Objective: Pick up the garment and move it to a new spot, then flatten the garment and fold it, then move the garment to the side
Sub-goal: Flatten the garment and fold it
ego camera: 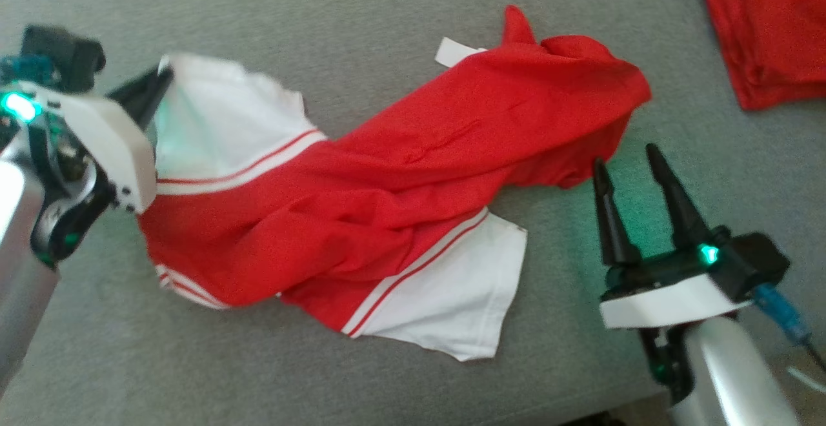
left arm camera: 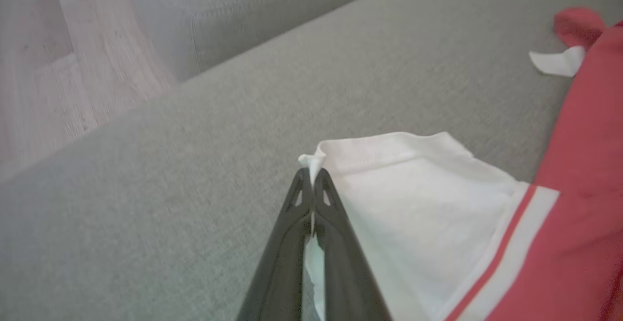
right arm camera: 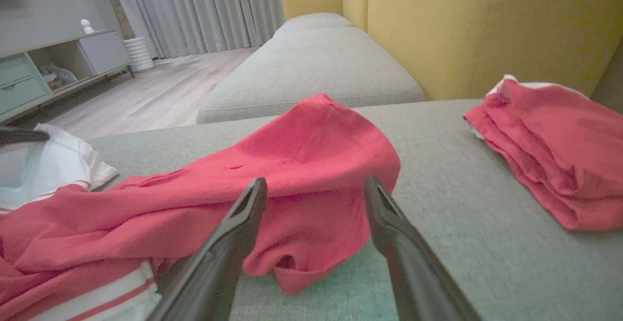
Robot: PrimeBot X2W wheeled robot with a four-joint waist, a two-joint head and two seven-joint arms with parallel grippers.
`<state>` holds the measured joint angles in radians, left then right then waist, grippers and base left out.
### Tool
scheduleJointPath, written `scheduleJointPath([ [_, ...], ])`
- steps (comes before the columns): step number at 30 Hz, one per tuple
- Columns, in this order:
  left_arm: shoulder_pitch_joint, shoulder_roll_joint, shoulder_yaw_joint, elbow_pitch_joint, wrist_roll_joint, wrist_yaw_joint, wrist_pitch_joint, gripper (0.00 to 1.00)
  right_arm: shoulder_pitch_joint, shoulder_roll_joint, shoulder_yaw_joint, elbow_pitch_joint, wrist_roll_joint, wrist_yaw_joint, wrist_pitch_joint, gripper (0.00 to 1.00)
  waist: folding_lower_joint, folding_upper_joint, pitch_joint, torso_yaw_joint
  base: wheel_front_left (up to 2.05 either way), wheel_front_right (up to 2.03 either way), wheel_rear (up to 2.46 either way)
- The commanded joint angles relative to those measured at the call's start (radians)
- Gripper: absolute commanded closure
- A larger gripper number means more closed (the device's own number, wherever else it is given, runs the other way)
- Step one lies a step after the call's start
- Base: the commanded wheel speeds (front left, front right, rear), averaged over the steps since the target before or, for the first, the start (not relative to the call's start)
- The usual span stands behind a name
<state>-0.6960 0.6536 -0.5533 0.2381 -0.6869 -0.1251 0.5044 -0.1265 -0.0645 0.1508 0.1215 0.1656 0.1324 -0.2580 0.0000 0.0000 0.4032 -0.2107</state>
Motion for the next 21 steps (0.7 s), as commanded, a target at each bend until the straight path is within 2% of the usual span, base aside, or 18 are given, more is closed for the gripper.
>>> scheduleJointPath([
  [1,-0.068,0.043,0.041,-0.039,0.011,-0.005,-0.025,1.0,-0.031,-0.028,0.017,-0.033,-0.005,-0.002,-0.004,0.0,0.0,0.0,-0.008,0.02,0.0,0.0,0.0],
  [5,-0.109,0.032,0.009,-0.084,0.024,-0.005,-0.081,1.0,-0.081,-0.109,0.007,-0.031,0.039,-0.002,-0.004,0.0,0.0,0.0,-0.014,0.068,0.0,0.0,0.0],
  [7,-0.126,0.028,-0.01,-0.109,0.029,-0.005,-0.099,1.0,-0.121,-0.18,0.019,-0.018,0.071,-0.002,-0.004,0.0,0.0,0.0,-0.018,0.092,0.0,0.0,0.0],
  [10,-0.144,0.024,-0.041,-0.14,0.031,-0.005,-0.115,1.0,-0.18,-0.306,0.09,0.053,0.162,-0.002,-0.002,0.0,0.0,0.0,-0.025,0.126,0.0,0.0,0.0],
  [13,-0.157,0.019,-0.07,-0.162,0.029,-0.005,-0.122,1.0,-0.243,-0.436,0.188,0.101,0.301,-0.002,0.05,0.0,0.0,0.0,-0.029,0.159,0.0,0.0,0.0],
  [17,-0.166,0.018,-0.1,-0.181,0.021,-0.005,-0.132,1.0,-0.289,-0.59,0.302,0.091,0.469,-0.002,0.132,0.0,0.0,0.0,-0.034,0.192,0.0,0.0,0.0],
  [21,-0.166,0.025,-0.118,-0.196,0.014,-0.005,-0.146,1.0,-0.303,-0.699,0.382,0.056,0.575,-0.002,0.175,0.0,0.0,0.0,-0.041,0.213,0.0,0.0,0.0],
])
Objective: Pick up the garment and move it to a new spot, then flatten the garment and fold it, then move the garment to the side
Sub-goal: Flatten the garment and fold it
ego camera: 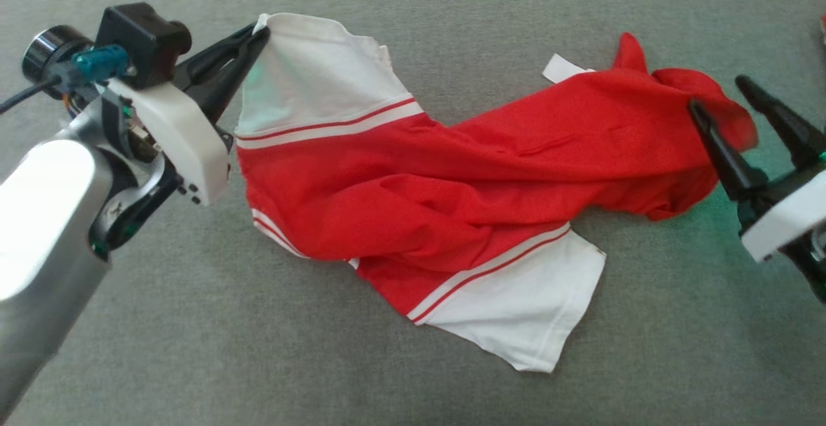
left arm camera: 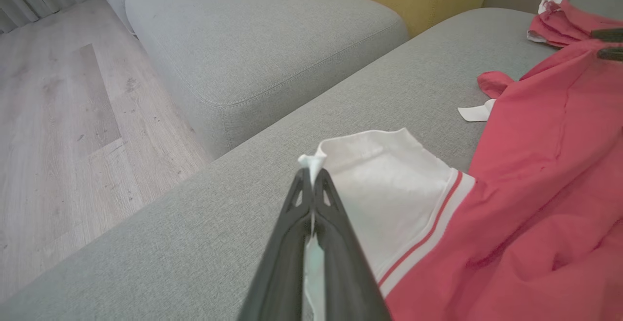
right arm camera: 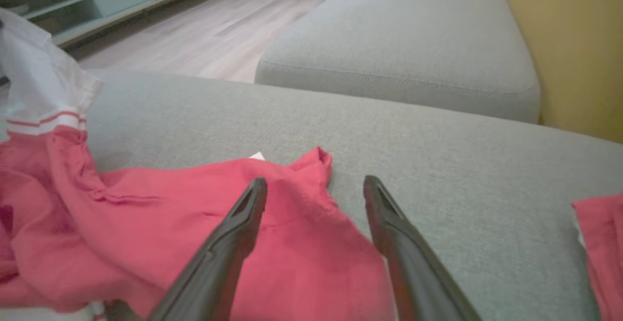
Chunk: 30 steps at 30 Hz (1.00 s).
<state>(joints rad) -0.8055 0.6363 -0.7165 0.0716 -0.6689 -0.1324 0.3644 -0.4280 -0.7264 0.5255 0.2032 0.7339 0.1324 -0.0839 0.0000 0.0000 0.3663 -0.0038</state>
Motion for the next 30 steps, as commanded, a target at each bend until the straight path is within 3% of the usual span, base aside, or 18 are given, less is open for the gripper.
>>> scheduleJointPath([
  [1,-0.056,0.043,0.042,-0.032,-0.007,0.002,-0.009,1.0,-0.002,-0.057,0.026,-0.033,0.023,-0.002,0.011,0.0,0.0,0.0,-0.006,0.011,0.0,0.0,0.0],
  [2,-0.056,0.045,0.038,-0.033,-0.009,0.002,-0.012,1.0,-0.001,-0.074,0.043,-0.039,0.038,-0.002,0.019,0.2,0.0,0.0,-0.008,0.015,0.0,0.0,0.0],
  [4,-0.053,0.05,0.034,-0.033,-0.014,0.002,-0.014,1.0,-0.003,-0.101,0.071,-0.048,0.054,-0.002,0.022,1.0,0.0,0.0,-0.012,0.02,0.0,0.0,0.0],
  [11,-0.054,0.069,0.039,-0.058,0.02,0.002,-0.09,1.0,-0.029,-0.14,0.074,-0.018,0.049,-0.002,-0.057,1.0,0.0,0.0,-0.028,0.013,0.0,0.0,0.0],
  [20,-0.087,0.079,0.074,-0.112,0.11,0.015,-0.271,1.0,-0.017,-0.198,-0.119,-0.007,0.029,-0.002,-0.138,1.0,0.0,0.0,-0.08,-0.03,0.0,0.0,0.0],
  [26,-0.044,0.113,0.106,-0.193,0.053,0.017,-0.298,1.0,0.081,-0.237,-0.247,-0.111,0.021,-0.002,-0.081,1.0,0.0,0.0,-0.103,-0.053,0.0,0.0,0.0],
  [30,0.037,0.158,0.105,-0.271,0.014,0.037,-0.265,1.0,0.155,-0.22,-0.285,-0.196,0.048,-0.002,0.0,1.0,0.0,0.0,-0.092,-0.03,0.0,0.0,0.0],
])
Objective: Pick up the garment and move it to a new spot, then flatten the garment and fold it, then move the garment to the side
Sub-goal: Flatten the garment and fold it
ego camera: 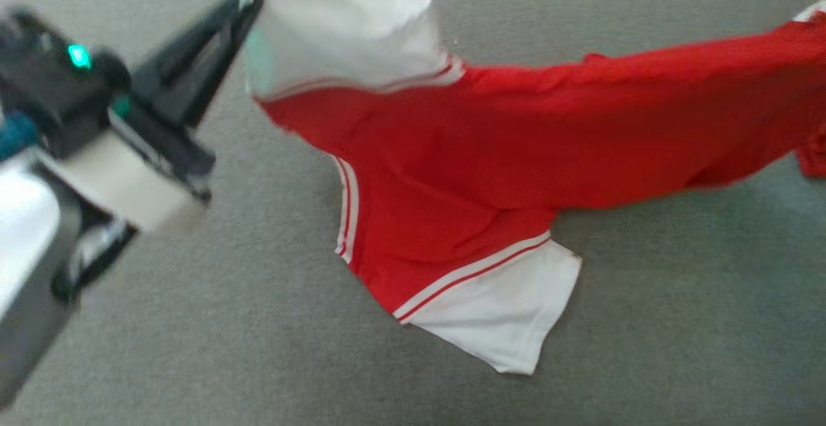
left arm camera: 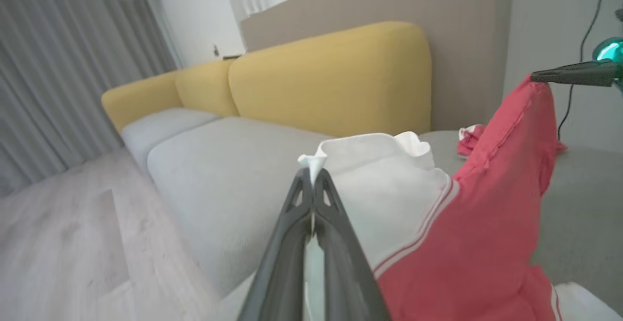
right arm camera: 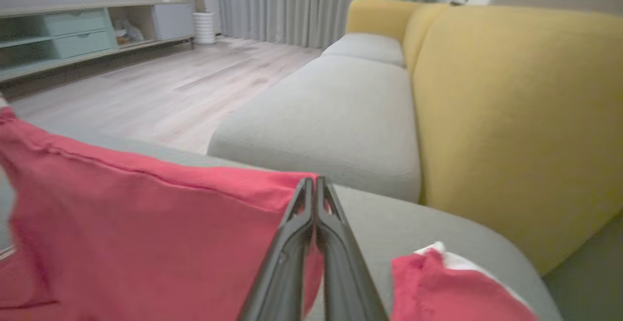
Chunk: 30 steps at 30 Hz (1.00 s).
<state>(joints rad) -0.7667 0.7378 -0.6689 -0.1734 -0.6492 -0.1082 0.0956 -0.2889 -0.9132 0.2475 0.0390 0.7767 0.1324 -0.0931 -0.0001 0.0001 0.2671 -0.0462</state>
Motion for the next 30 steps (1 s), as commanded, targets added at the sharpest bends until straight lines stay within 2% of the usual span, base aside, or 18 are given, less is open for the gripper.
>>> scheduleJointPath([
  [1,0.025,0.067,0.055,-0.045,-0.01,0.024,0.009,1.0,0.04,-0.024,-0.008,-0.051,0.012,-0.002,0.035,1.0,0.0001,-0.0001,0.012,0.022,0.0,0.0,0.0],
  [4,0.112,0.098,0.047,-0.083,-0.014,0.061,0.006,1.0,0.112,0.022,0.012,-0.102,0.037,-0.002,0.095,1.0,0.0001,-0.0001,0.027,0.05,0.0,0.0,0.0],
  [8,0.215,0.116,0.057,-0.086,-0.033,0.105,-0.045,1.0,0.177,0.108,0.029,-0.095,0.04,-0.002,0.098,1.0,0.0001,-0.0001,0.037,0.079,0.0,0.0,0.0],
  [9,0.254,0.123,0.064,-0.079,-0.042,0.121,-0.07,1.0,0.196,0.157,0.02,-0.058,0.038,-0.002,0.075,0.0,0.0001,-0.0001,0.04,0.086,0.0,0.0,0.0],
  [12,0.296,0.135,0.074,-0.075,-0.05,0.138,-0.097,1.0,0.229,0.208,0.003,-0.036,0.049,-0.002,0.052,0.0,0.0001,-0.0001,0.042,0.092,0.0,0.0,0.0],
  [15,0.316,0.143,0.082,-0.076,-0.056,0.146,-0.116,1.0,0.276,0.223,-0.014,-0.053,0.085,-0.002,0.04,0.0,0.0001,-0.0001,0.047,0.093,0.0,0.0,0.0],
  [23,0.321,0.156,0.098,-0.061,-0.059,0.15,-0.14,1.0,0.4,0.186,-0.036,-0.138,0.186,-0.002,0.039,0.0,0.0001,-0.0001,0.064,0.093,0.0,0.0,0.0],
  [30,0.306,0.147,0.091,-0.041,-0.06,0.141,-0.14,1.0,0.378,0.173,0.0,-0.155,0.206,-0.002,0.021,0.0,0.0001,-0.0001,0.068,0.1,0.0,0.0,0.0],
])
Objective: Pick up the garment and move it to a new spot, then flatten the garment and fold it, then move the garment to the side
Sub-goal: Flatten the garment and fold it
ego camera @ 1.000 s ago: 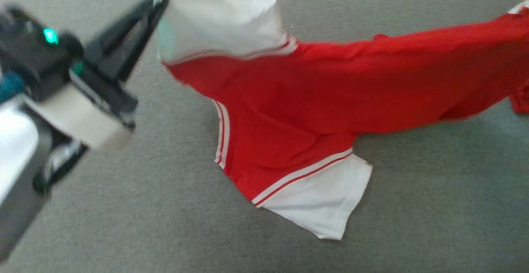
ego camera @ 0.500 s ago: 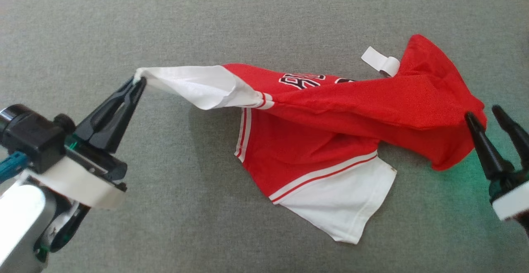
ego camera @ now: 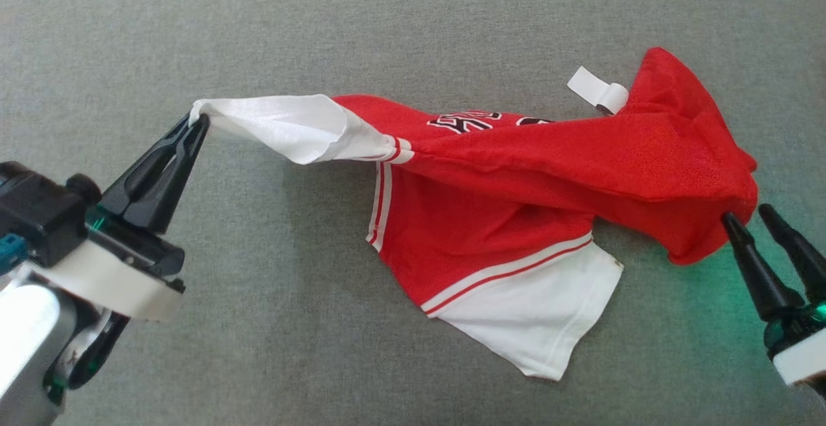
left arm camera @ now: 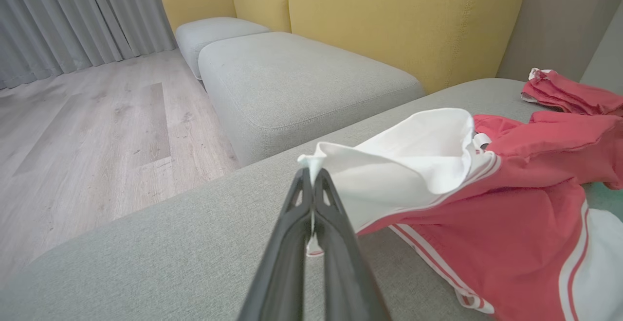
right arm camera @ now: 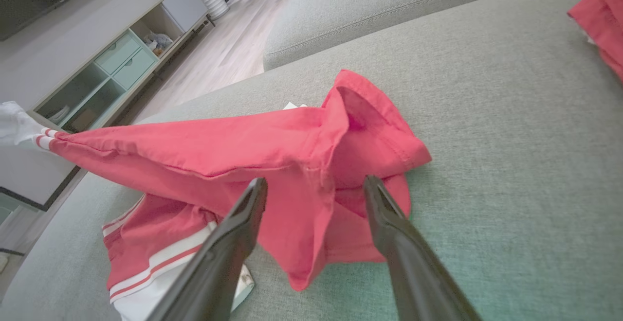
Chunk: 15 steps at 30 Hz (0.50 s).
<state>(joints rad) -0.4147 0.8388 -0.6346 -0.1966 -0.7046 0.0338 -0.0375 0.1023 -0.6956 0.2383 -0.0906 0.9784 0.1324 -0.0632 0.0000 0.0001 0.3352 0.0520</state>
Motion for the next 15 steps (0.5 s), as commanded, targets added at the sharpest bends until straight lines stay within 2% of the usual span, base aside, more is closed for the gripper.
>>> scheduleJointPath([
  [1,-0.049,0.045,0.055,-0.016,-0.004,-0.003,-0.006,1.0,-0.019,-0.046,0.015,-0.021,0.002,-0.002,-0.009,0.0,0.0,-0.0001,-0.001,0.004,0.0,0.0,0.0],
  [7,-0.062,0.039,0.049,-0.011,-0.002,-0.009,-0.002,1.0,-0.051,-0.051,0.038,0.008,-0.009,-0.002,-0.008,0.0,0.0,-0.0001,0.002,0.014,0.0,0.0,0.0],
  [8,-0.065,0.038,0.047,-0.01,-0.001,-0.01,-0.001,1.0,-0.057,-0.051,0.042,0.012,-0.009,-0.002,-0.009,0.05,0.0,-0.0001,0.003,0.015,0.0,0.0,0.0],
  [9,-0.067,0.037,0.046,-0.01,-0.001,-0.011,0.0,1.0,-0.062,-0.052,0.045,0.016,-0.008,-0.002,-0.01,0.22,0.0,-0.0001,0.004,0.017,0.0,0.0,0.0],
  [11,-0.07,0.034,0.043,-0.009,0.0,-0.013,0.001,1.0,-0.07,-0.055,0.054,0.021,-0.007,-0.002,-0.012,0.83,0.0,-0.0001,0.004,0.02,0.0,0.0,0.0],
  [12,-0.071,0.033,0.041,-0.008,0.0,-0.013,0.002,1.0,-0.073,-0.057,0.059,0.023,-0.006,-0.002,-0.013,1.0,0.0,-0.0001,0.003,0.021,0.0,0.0,0.0],
  [15,-0.073,0.031,0.039,-0.005,0.0,-0.013,0.002,1.0,-0.075,-0.065,0.068,0.023,0.005,-0.002,-0.015,1.0,0.0,-0.0001,-0.003,0.02,0.0,0.0,0.0],
])
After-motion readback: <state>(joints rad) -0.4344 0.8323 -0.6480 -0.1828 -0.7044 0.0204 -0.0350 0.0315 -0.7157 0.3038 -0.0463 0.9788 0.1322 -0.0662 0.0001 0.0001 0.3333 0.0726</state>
